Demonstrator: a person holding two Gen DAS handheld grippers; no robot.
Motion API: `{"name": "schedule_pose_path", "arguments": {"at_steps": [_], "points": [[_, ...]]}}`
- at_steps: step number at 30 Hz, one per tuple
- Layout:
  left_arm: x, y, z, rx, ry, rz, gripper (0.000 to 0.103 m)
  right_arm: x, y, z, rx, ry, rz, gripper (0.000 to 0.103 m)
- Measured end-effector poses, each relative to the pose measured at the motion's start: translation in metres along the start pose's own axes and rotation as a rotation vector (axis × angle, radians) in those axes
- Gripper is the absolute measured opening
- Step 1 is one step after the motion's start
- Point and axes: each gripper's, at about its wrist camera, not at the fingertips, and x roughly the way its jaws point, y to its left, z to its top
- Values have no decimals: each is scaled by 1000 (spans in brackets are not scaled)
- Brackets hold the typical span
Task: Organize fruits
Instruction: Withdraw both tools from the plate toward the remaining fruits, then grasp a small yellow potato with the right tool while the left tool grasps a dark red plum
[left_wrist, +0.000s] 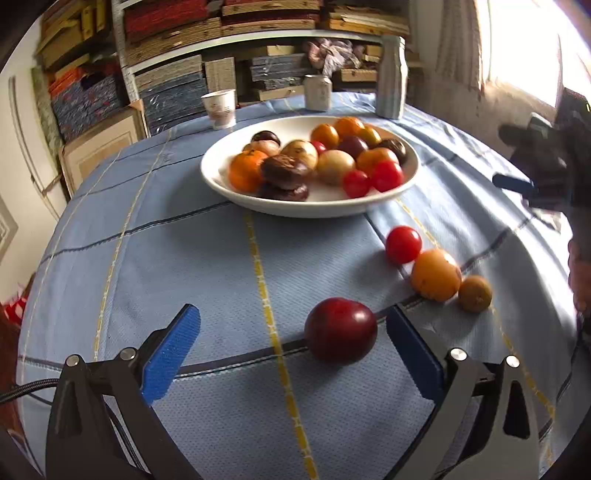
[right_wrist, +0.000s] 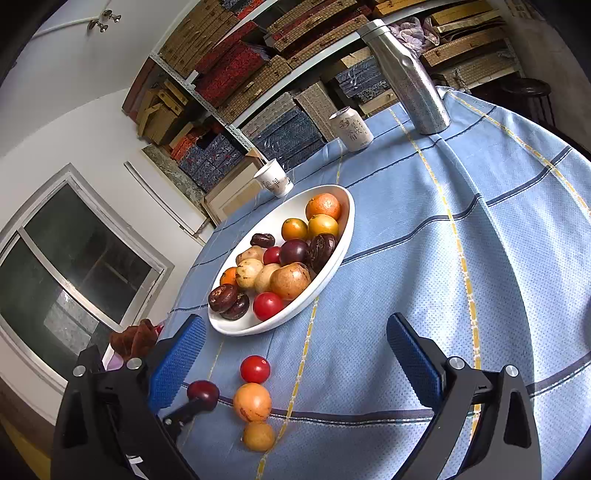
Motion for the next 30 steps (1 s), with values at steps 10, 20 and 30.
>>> {"name": "schedule_pose_path", "arguments": {"at_steps": [10,20,30], "points": [[-6,-14,-2,49,-31,-27,93,1,2,-2,-10,3,-3,99],[2,-28,-2,93,13,-95,67,4,14,-10,-84,27,-19,99],[17,-15,-2,14,81,-159,38,5,58,-49,-369,129,-21,93]]}}
